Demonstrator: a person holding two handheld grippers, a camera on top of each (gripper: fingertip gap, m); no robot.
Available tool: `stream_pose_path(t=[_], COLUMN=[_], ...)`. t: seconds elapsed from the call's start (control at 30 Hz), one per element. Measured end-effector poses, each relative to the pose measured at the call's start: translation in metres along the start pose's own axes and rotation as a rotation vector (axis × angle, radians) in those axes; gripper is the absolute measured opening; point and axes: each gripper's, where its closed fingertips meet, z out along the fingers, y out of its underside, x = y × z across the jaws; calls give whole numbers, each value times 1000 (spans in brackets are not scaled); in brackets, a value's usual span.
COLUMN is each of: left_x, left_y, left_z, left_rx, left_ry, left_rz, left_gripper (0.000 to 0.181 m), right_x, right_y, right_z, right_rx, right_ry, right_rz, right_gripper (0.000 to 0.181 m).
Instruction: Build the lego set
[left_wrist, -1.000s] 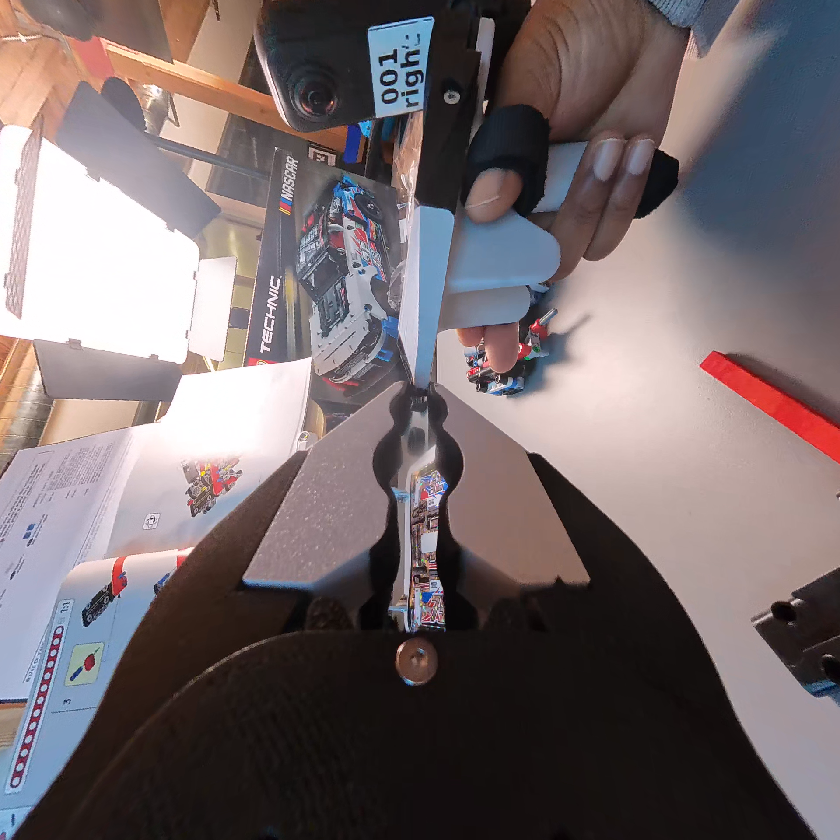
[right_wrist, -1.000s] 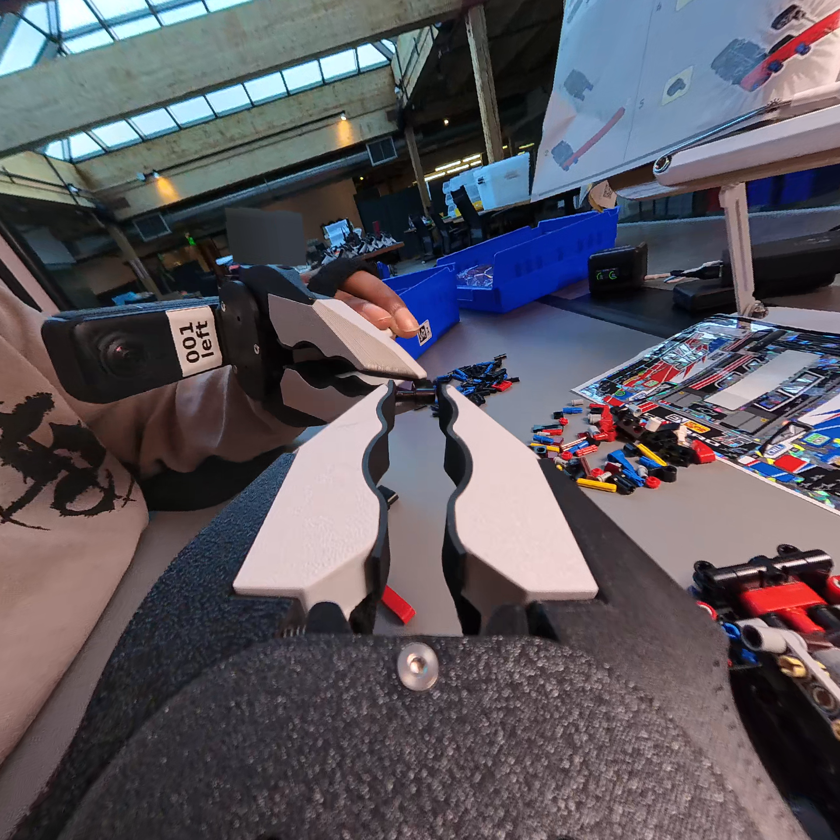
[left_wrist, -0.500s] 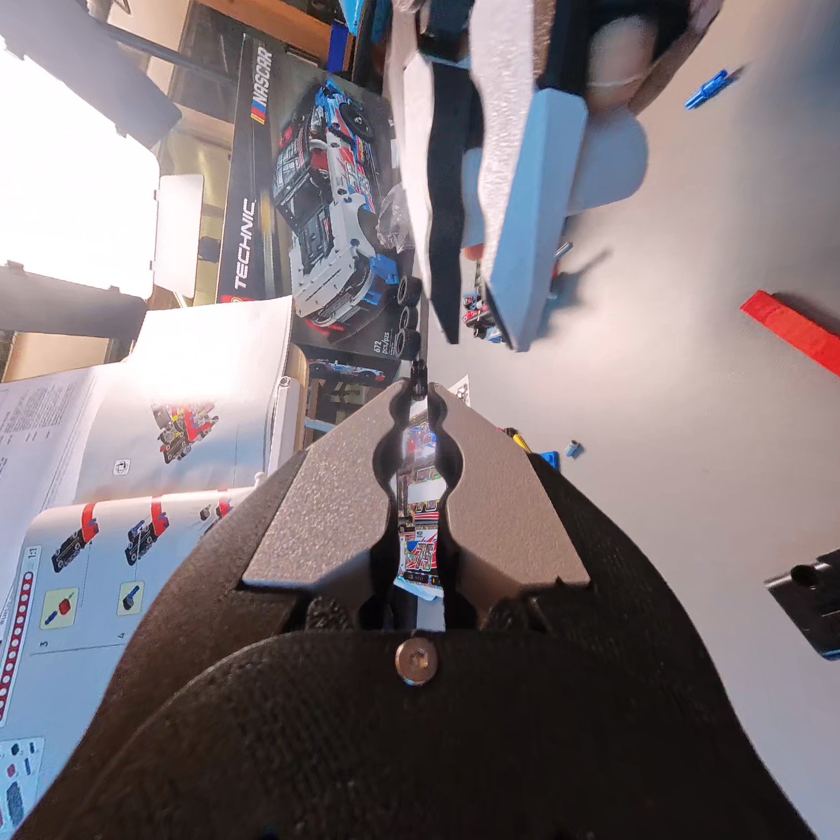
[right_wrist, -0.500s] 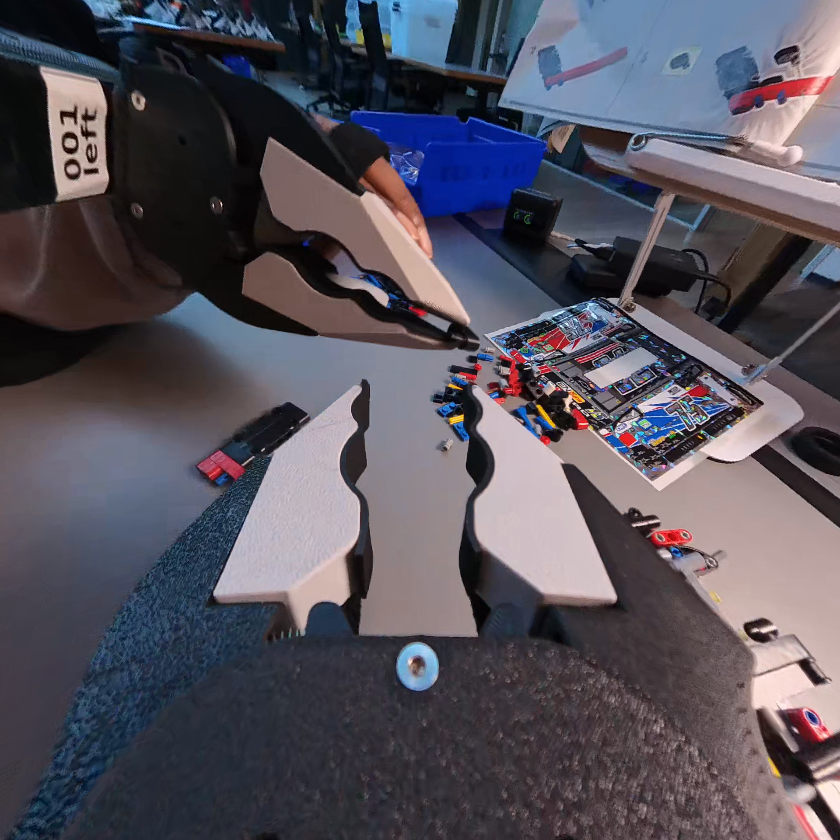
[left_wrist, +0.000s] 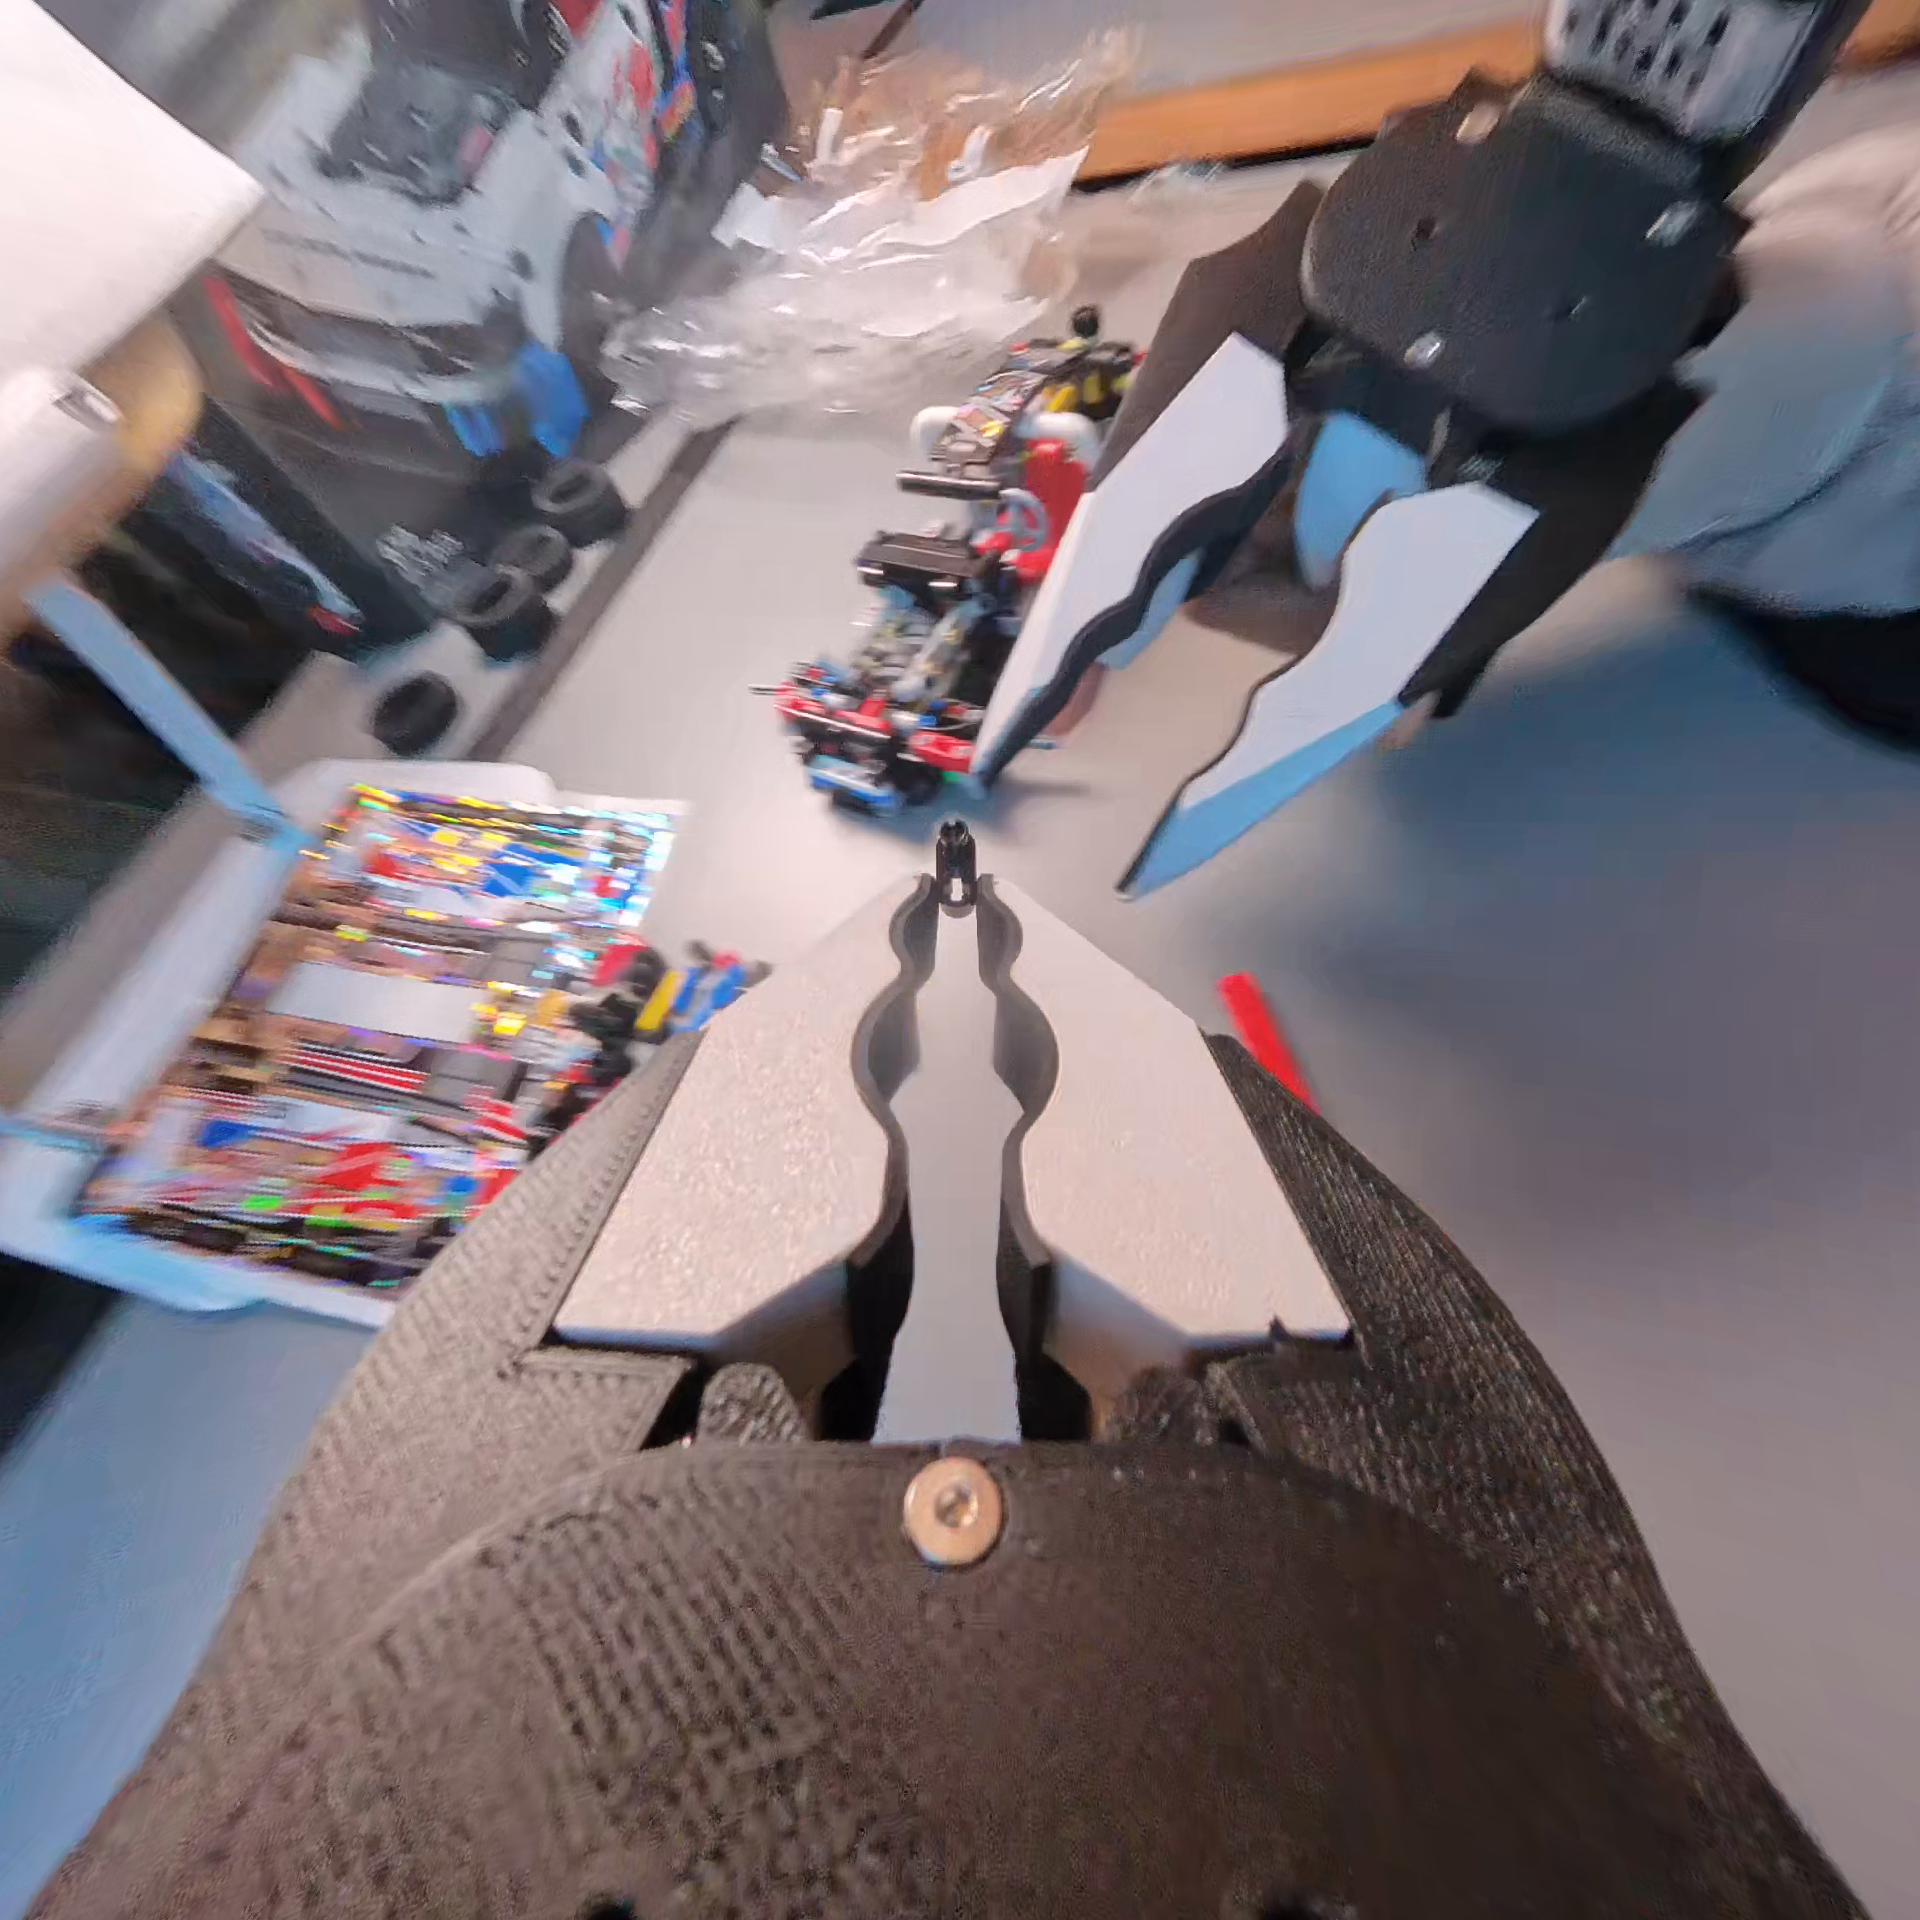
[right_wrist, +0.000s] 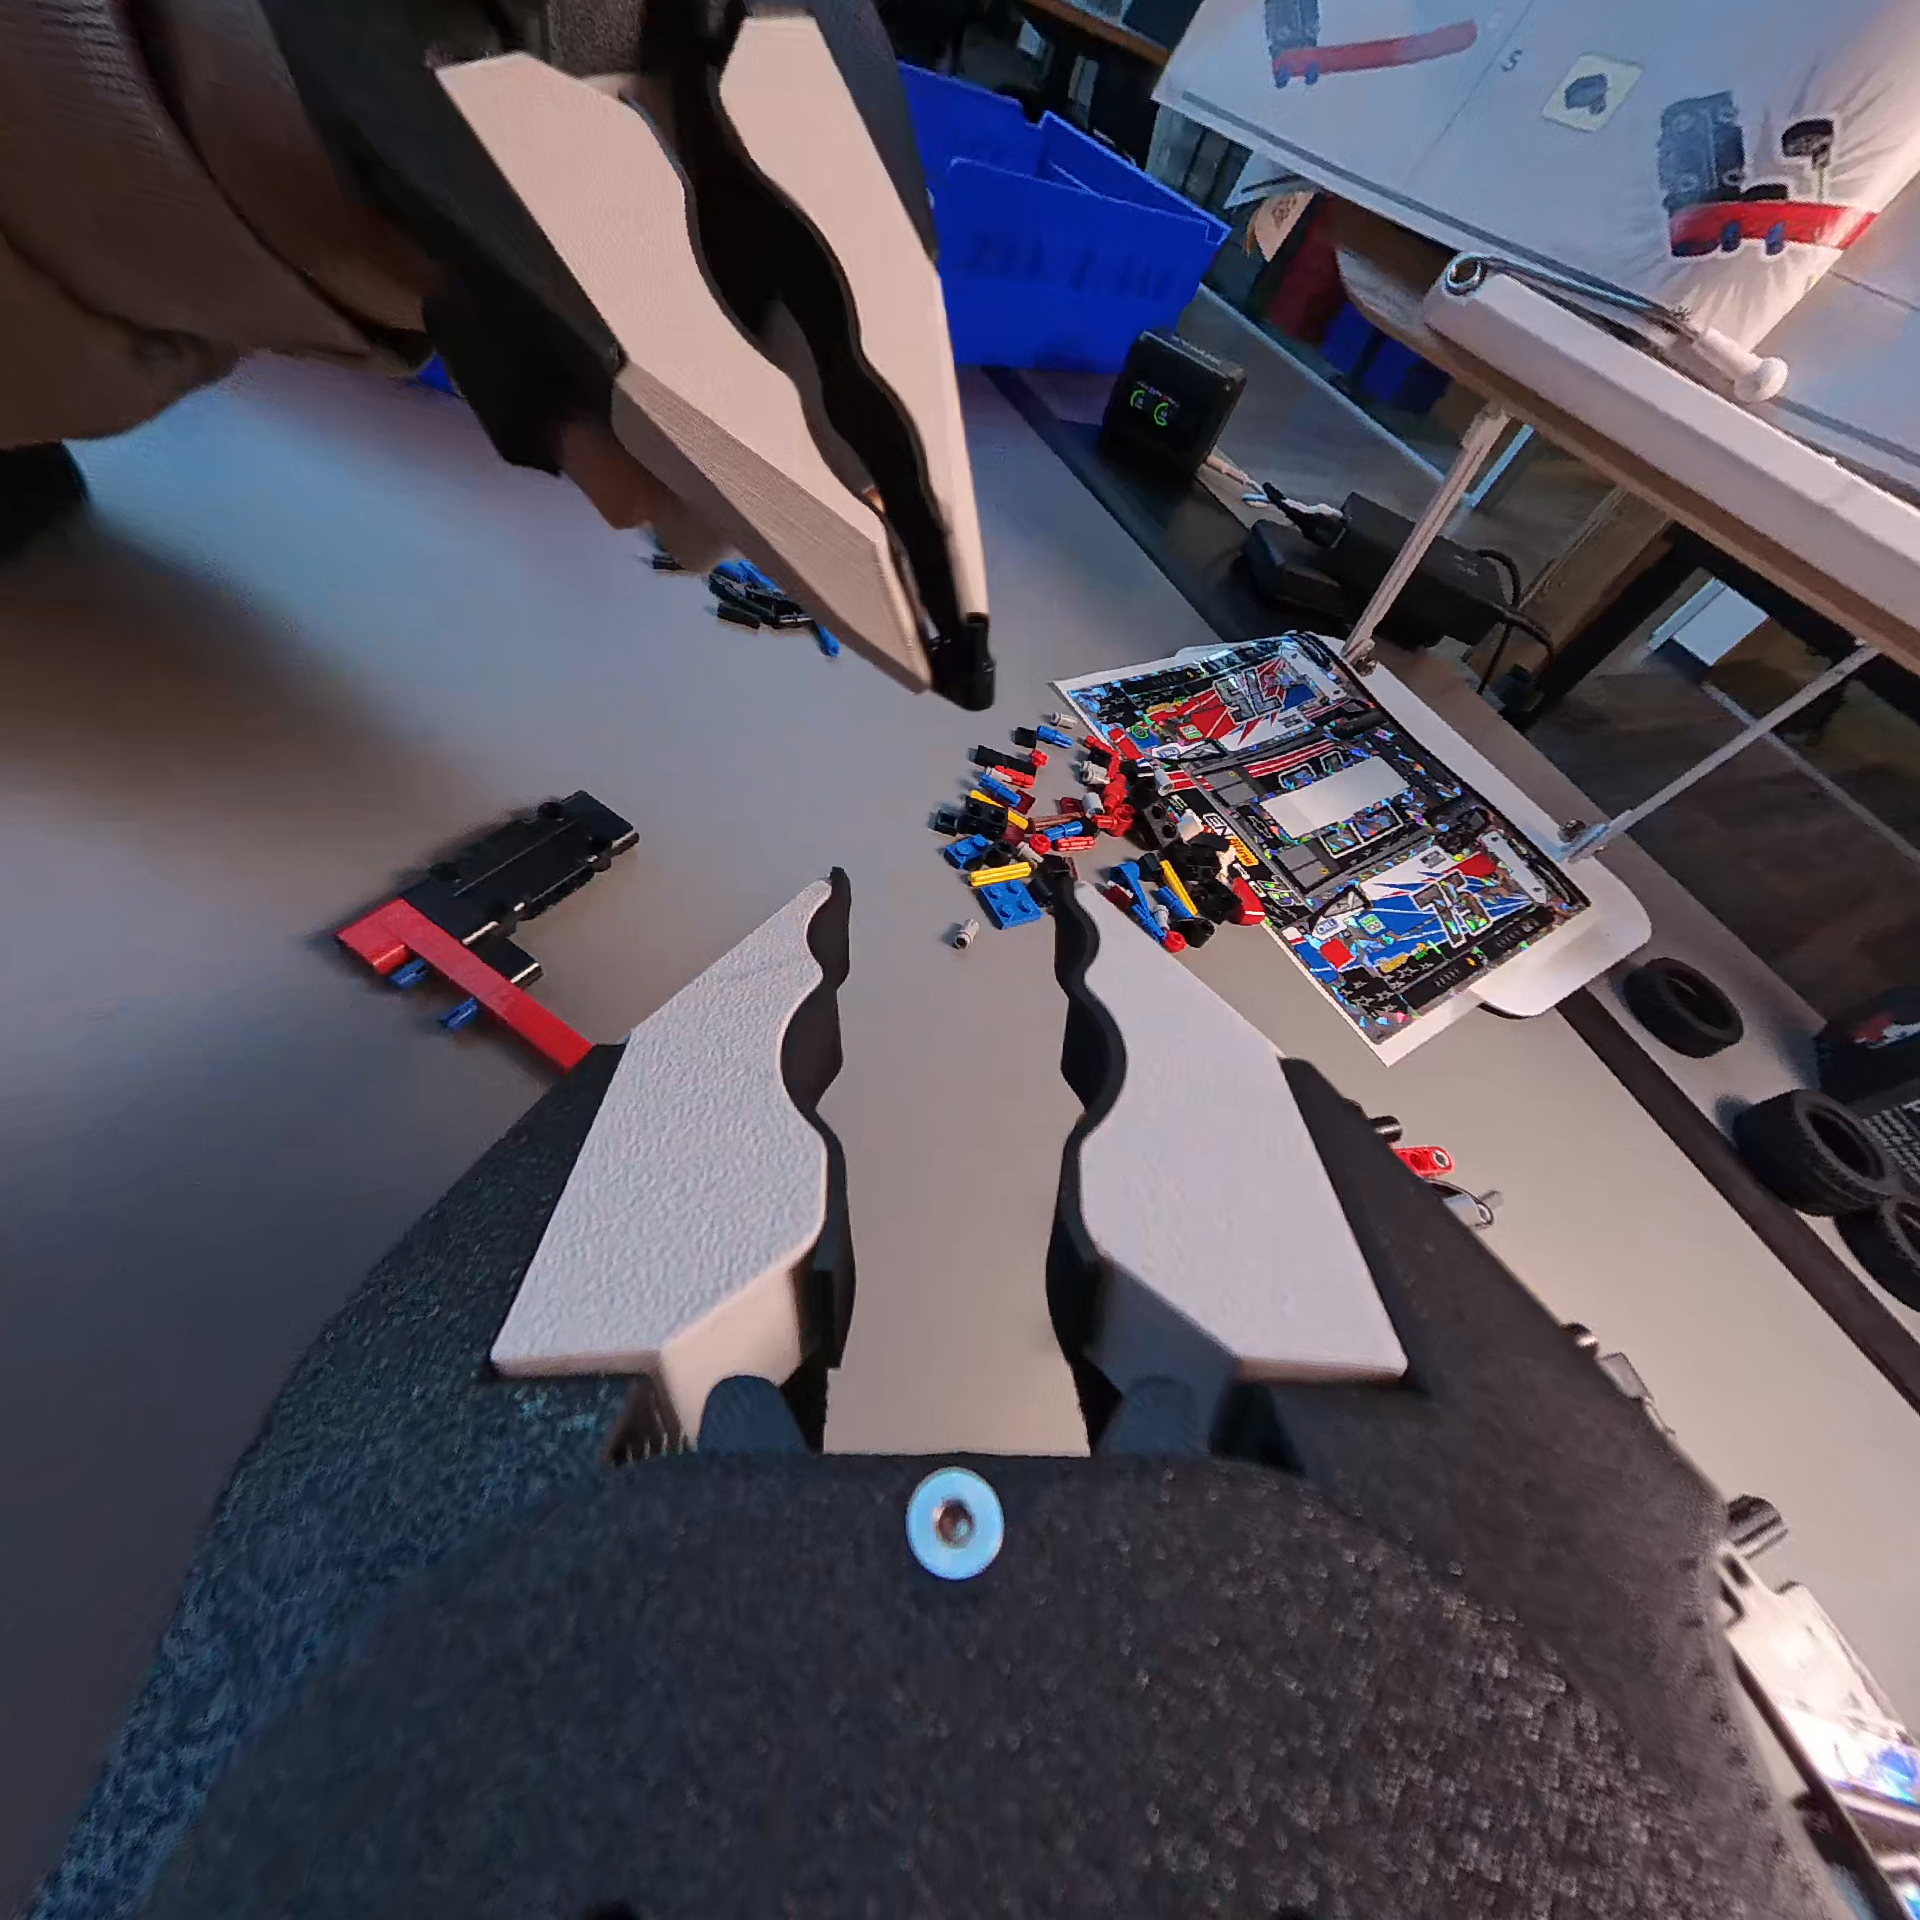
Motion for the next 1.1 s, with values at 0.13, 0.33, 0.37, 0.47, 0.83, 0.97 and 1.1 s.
stream_pose_path(t=[0.13,0.33,0.37,0.47,0.83,0.97,1.1], left_x=[31,58,62,74,81,78,71], left_y=[5,26,30,37,49,50,44], left_z=[-18,-32,-31,-26,-23,-23,-27], left_rx=[89,124,110,72,59,70,132], left_ry=[229,319,315,319,367,359,364], left_rz=[-323,-446,-436,-363,-330,-342,-392], left_gripper=[5,5,5,5,5,5,5], right_x=[-22,-64,-69,-78,-93,-91,-84], right_y=[-16,-27,-26,-20,-11,-9,-15], right_z=[-8,-12,-10,-1,5,7,7], right_rx=[65,91,87,65,49,58,106], right_ry=[-112,-312,-326,-344,-423,-398,-364], right_rz=[1,35,38,47,83,72,98], right_gripper=[23,19,19,19,4,4,4])
